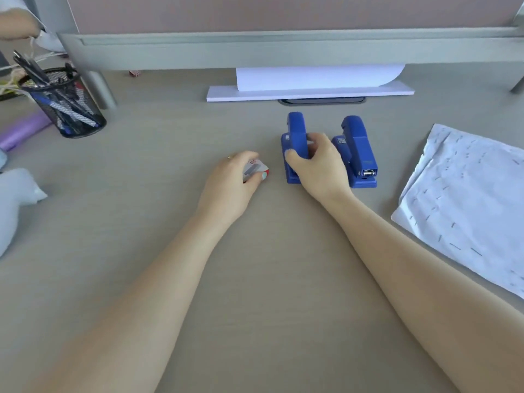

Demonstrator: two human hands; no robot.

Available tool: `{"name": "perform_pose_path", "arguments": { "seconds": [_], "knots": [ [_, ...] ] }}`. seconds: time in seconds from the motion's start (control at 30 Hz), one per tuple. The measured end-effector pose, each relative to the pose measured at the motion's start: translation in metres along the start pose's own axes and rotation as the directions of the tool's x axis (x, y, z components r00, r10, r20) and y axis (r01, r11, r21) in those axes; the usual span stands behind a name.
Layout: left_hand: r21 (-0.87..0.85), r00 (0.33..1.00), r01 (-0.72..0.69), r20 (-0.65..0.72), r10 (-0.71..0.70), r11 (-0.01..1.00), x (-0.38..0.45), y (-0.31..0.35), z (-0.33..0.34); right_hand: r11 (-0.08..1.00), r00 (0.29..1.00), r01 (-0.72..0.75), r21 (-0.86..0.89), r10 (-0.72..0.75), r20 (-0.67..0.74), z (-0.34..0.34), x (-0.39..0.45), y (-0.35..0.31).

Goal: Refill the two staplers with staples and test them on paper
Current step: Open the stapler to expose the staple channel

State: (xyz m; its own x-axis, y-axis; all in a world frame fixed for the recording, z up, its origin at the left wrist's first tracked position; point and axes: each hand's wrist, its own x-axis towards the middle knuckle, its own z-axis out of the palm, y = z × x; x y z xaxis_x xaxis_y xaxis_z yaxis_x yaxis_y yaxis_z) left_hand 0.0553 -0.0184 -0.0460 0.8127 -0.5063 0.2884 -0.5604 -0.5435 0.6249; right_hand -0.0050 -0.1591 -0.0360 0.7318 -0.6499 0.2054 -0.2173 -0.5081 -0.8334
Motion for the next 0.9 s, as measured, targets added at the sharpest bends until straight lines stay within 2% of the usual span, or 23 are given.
{"name": "perform_pose_path", "arguments": {
  "seconds": [0.13, 0.23, 0.4, 0.53, 0.67, 0.77, 0.9],
  "knots": [
    [0.004, 1.0, -0.02, -0.01, 0.02, 1.0, -0.009, -0.002, -0.003, 0.996, 0.98, 0.092, -0.013, -0.088, 0.179, -0.028, -0.022, 0.008],
    [-0.002, 0.999, -0.026, 0.026, 0.026, 1.0, -0.016, 0.001, -0.006, 0.995, 0.953, 0.098, 0.008, -0.096, 0.287, -0.052, -0.04, 0.013],
    [0.03, 0.998, -0.035, 0.052, 0.033, 0.999, -0.019, 0.002, -0.007, 0.995, 0.967, 0.034, 0.092, -0.056, 0.25, -0.066, -0.051, 0.019],
    [0.104, 0.99, -0.134, 0.048, 0.129, 0.986, -0.02, 0.005, -0.01, 0.987, 0.975, 0.149, -0.063, -0.136, 0.173, -0.06, -0.046, 0.022],
    [0.136, 0.951, -0.293, 0.149, 0.272, 0.947, -0.027, 0.014, -0.008, 0.948, 0.966, 0.254, -0.19, -0.24, 0.096, -0.054, -0.046, 0.024],
    [0.128, 0.957, -0.287, 0.094, 0.276, 0.949, -0.03, 0.022, -0.001, 0.915, 0.948, 0.317, -0.25, -0.298, 0.11, -0.053, -0.054, 0.017],
    [0.11, 0.969, -0.247, 0.028, 0.246, 0.963, -0.04, 0.027, 0.004, 0.84, 0.887, 0.461, -0.286, -0.423, 0.186, -0.045, -0.072, 0.004]
  ]
}}
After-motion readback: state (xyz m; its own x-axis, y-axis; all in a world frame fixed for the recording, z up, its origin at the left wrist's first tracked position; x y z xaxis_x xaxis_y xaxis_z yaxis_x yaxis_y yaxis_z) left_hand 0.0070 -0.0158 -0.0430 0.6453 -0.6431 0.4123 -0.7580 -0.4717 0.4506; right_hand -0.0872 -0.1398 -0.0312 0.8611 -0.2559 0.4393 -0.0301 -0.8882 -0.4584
